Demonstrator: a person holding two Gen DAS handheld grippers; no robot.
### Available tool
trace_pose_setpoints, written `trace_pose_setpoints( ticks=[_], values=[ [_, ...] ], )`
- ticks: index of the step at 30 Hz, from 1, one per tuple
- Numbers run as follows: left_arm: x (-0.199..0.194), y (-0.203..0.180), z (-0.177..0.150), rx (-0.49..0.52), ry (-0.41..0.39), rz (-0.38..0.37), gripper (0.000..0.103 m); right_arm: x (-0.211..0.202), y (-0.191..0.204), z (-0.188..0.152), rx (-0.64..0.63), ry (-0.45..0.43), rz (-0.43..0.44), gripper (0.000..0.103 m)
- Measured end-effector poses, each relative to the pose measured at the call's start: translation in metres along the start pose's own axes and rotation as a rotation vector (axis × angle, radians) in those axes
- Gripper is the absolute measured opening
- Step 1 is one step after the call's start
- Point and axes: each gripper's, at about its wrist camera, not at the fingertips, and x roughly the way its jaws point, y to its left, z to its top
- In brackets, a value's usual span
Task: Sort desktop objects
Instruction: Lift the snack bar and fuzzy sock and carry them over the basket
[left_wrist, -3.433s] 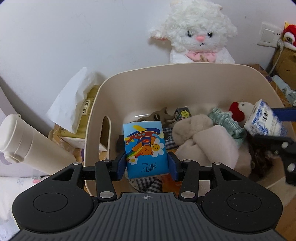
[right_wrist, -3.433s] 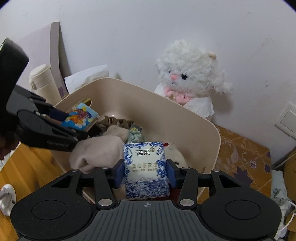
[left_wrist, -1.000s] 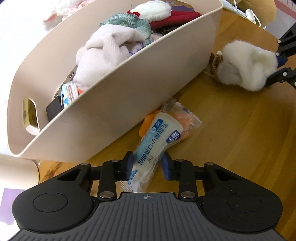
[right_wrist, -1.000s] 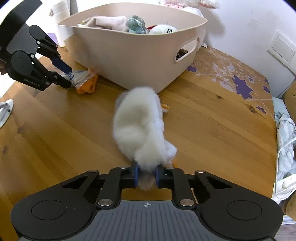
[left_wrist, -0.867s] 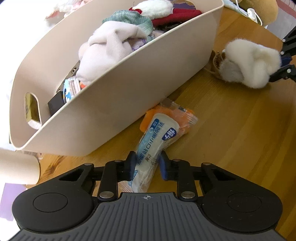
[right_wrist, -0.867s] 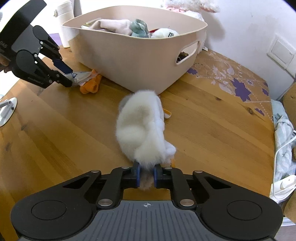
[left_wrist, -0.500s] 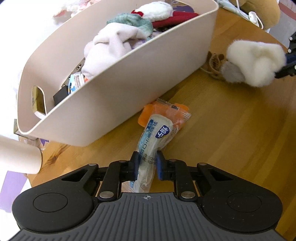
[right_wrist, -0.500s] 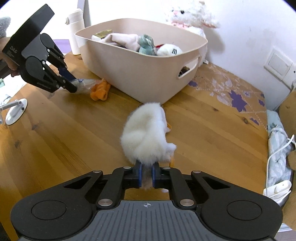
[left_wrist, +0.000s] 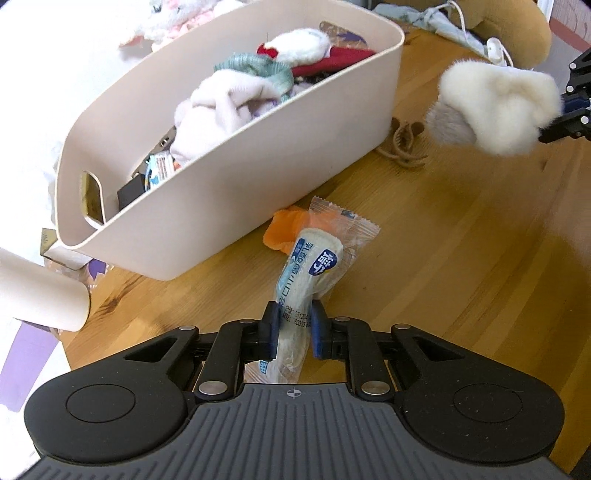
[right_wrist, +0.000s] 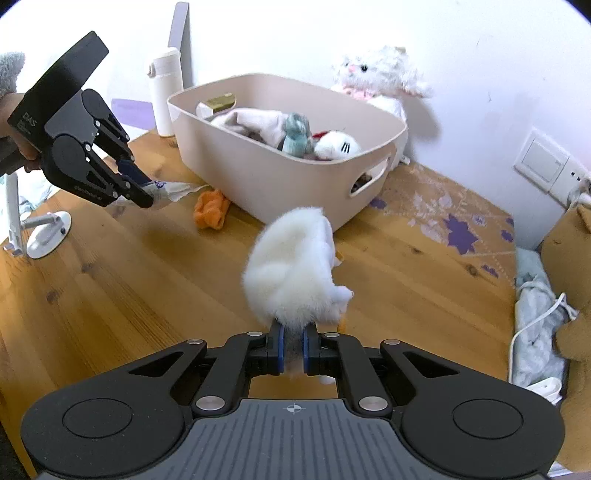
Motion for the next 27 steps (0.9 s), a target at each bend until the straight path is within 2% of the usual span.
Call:
trace_pose_setpoints(
  ticks=[2, 11, 19, 27],
  values=[
    [0.000, -0.011, 0.005, -0.008, -0.008, 0.002, 0.017, -0.007, -0.001, 0.001, -0.003, -0.013, -0.002, 0.009],
    [-0.029, -0.013, 0.004, -0.047, -0.052, 0.032, 0.017, -0.043, -0.008, 0.008, -0.018, -0.091, -0.018, 0.009],
    [-0.061, -0.003, 0.009, -0.072, -0.102, 0.034, 0.017, -0.069, -0.018, 0.027, -0.013, -0.181, -0.050, 0.009],
    [-0.092, 0.011, 0.023, -0.121, -0.171, 0.059, 0.017, -0.080, -0.028, 0.053, -0.031, -0.221, -0.073, 0.009]
  ],
)
